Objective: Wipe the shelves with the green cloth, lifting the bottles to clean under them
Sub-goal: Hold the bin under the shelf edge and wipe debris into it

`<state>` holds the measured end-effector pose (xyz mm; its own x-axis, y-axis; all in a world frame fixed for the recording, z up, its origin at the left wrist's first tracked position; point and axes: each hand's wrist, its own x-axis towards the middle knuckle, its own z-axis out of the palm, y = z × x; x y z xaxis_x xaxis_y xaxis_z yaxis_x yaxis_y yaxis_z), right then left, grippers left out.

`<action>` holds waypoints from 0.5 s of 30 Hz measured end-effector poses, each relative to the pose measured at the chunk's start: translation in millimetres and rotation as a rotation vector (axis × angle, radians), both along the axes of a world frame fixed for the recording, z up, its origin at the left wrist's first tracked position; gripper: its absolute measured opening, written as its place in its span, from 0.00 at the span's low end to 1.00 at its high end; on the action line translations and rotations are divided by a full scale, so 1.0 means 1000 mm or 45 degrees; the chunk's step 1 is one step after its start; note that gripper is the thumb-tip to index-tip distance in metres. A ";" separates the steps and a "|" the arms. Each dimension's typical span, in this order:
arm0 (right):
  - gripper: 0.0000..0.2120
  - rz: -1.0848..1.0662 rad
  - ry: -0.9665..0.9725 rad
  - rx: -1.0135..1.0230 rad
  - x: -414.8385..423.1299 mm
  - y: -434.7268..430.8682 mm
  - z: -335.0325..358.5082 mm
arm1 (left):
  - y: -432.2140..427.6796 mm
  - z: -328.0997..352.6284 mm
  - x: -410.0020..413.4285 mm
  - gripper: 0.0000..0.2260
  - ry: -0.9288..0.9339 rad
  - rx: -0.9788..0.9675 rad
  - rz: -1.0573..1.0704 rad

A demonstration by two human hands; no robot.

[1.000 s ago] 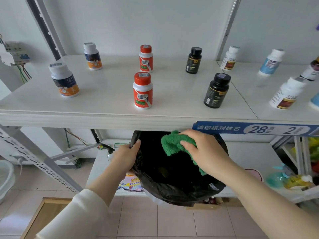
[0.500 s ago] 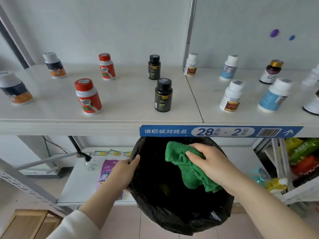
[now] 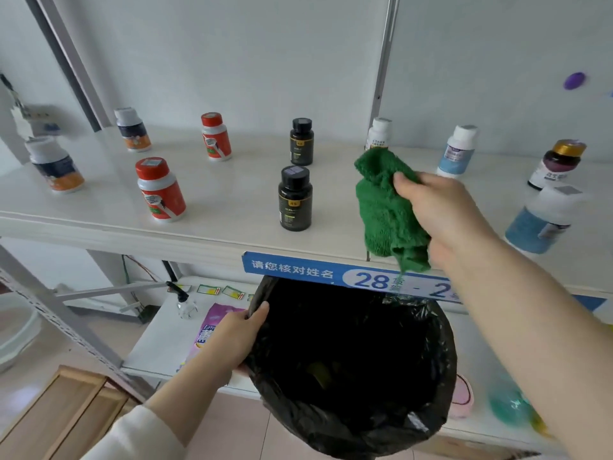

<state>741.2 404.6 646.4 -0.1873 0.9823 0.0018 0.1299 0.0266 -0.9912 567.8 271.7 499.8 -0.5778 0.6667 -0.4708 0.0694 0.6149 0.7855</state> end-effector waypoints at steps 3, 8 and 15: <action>0.04 -0.244 -0.197 0.224 -0.034 0.037 0.014 | 0.003 -0.001 -0.009 0.20 -0.003 -0.013 -0.006; 0.12 -0.491 -0.596 0.290 -0.072 0.091 0.022 | 0.013 -0.002 -0.027 0.19 -0.038 -0.021 0.012; 0.21 -0.276 -1.105 -0.024 -0.079 0.143 -0.045 | 0.018 -0.010 -0.043 0.15 -0.088 0.078 0.011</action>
